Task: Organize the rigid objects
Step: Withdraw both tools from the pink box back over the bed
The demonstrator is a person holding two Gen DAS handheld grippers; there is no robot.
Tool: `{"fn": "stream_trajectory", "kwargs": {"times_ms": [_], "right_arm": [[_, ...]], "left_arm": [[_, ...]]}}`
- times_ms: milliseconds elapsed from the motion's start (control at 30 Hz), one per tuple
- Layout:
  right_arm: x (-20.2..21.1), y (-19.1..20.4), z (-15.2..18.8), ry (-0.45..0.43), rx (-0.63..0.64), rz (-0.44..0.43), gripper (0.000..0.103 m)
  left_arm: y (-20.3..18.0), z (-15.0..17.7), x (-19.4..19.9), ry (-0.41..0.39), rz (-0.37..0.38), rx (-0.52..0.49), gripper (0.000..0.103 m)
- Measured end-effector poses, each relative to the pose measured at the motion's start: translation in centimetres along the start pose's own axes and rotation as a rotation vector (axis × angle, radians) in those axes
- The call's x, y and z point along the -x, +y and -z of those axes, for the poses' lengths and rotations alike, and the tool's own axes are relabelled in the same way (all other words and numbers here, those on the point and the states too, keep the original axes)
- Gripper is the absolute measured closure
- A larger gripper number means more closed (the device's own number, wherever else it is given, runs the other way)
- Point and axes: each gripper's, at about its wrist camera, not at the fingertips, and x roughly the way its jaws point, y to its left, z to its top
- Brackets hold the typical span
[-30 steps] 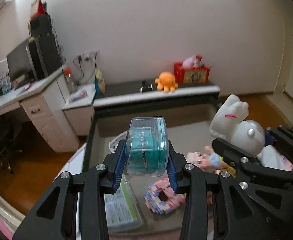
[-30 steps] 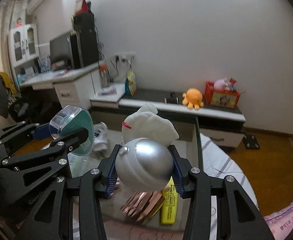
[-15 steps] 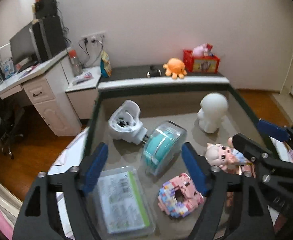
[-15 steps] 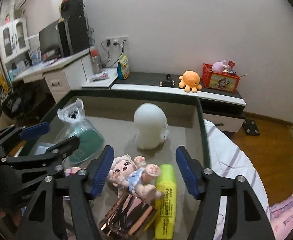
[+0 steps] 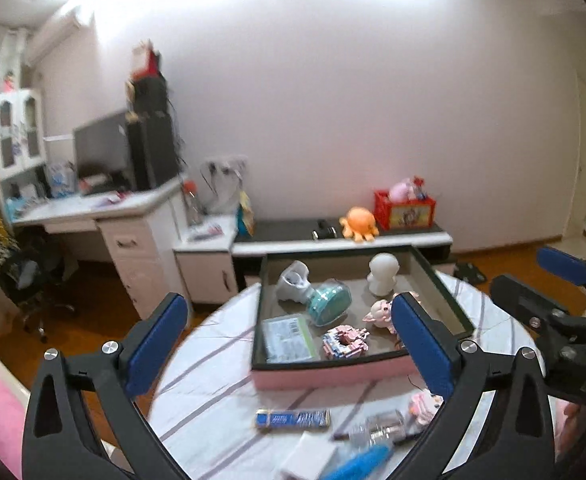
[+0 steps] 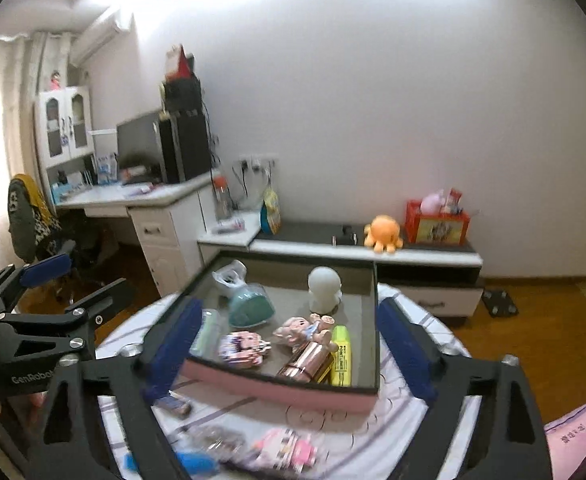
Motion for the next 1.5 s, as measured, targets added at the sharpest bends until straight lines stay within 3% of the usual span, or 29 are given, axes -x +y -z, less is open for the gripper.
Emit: {"fn": "stream_trajectory", "kwargs": {"times_ms": [167, 333, 600, 1200, 1500], "right_arm": [[6.5, 1.9, 0.9, -0.116, 0.002, 0.02, 0.011], [10.7, 3.1, 2.0, -0.184, 0.018, 0.051, 0.011], [14.2, 4.2, 3.6, -0.218, -0.003, 0.085, 0.011], [15.6, 4.4, 4.7, -0.205, 0.0, 0.107, 0.011], [11.8, 1.8, 6.7, -0.09, -0.045, 0.139, 0.011]], "left_arm": [[0.0, 1.3, 6.6, -0.101, 0.005, 0.015, 0.0], [-0.8, 2.8, 11.4, -0.154, 0.008, 0.003, 0.0], [-0.6, 4.4, 15.5, -0.233, 0.004, 0.031, 0.0], [-1.6, 5.6, 15.1, -0.19, 0.01, 0.003, 0.0], [0.9, 7.9, 10.2, -0.014, 0.054, 0.053, 0.0]]}}
